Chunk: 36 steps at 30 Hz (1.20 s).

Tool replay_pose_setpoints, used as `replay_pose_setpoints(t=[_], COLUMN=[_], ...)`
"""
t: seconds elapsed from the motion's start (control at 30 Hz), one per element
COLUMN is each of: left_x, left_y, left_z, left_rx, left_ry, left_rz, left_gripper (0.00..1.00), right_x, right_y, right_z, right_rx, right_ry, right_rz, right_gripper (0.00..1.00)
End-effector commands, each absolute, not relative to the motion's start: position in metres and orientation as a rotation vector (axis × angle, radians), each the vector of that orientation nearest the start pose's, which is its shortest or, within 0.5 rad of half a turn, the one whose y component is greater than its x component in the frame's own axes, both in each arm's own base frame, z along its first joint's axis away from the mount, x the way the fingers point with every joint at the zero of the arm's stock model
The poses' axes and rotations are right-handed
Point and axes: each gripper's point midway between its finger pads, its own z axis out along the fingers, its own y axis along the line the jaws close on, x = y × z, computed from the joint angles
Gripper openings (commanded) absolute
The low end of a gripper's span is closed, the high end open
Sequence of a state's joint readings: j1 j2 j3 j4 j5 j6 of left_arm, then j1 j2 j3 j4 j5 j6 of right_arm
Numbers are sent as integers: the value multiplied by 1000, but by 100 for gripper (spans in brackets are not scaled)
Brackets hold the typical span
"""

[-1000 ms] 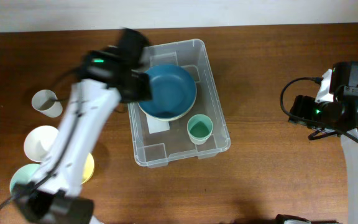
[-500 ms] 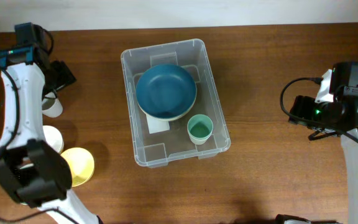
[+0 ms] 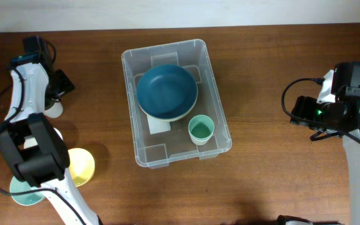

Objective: Pack container
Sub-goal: 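Grasp the grey cup with the left gripper and lift toward container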

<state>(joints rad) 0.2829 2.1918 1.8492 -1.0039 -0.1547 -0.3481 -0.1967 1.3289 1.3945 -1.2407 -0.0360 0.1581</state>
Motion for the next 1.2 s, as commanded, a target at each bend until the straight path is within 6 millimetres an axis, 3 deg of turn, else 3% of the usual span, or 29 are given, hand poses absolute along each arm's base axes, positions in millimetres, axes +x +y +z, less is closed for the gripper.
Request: replay_pose_setpoints(t=[0.0,0.1,0.23,0.33,0.43,0.6,0.7,0.87,0.97,1.07,1.17], left_x=[452,452,453,454,460,466,459,432,407,379,356], left_y=[159,159,159,156,149,114,73,-12,-76,-143,-195], left_z=[48,49,50,54,75,152,211,267,280,274,268], left_rx=[-928,-928,-927,-921,-901,-799,-673,-410,-204,17,200], left_ry=[2786,2784,2782,2784,2772,2716,2670,2645,2678,2735,2767], left_rz=[207,207,206,189,145,47,2,-69,-118,-166,-239], left_gripper=[46,22,1,1,1,1,1,1,1,1,0], right_x=[286,286,286,286,286,286,286,286,286,286,286], right_y=[-52,-52,-52,-52,-52,-52,-52,-52,-52,-52,-52], right_z=[218,218,218,218,218,218,218,218,218,218,218], right_rx=[488,487,487,477,477,477,477,478,478,478,478], right_ry=[2705,2705,2705,2707,2707,2706,2706,2706,2707,2707,2707], right_rz=[46,46,45,43,43,43,43,44,44,44,44], right_gripper=[72,72,72,72,72,72,72,72,72,72,72])
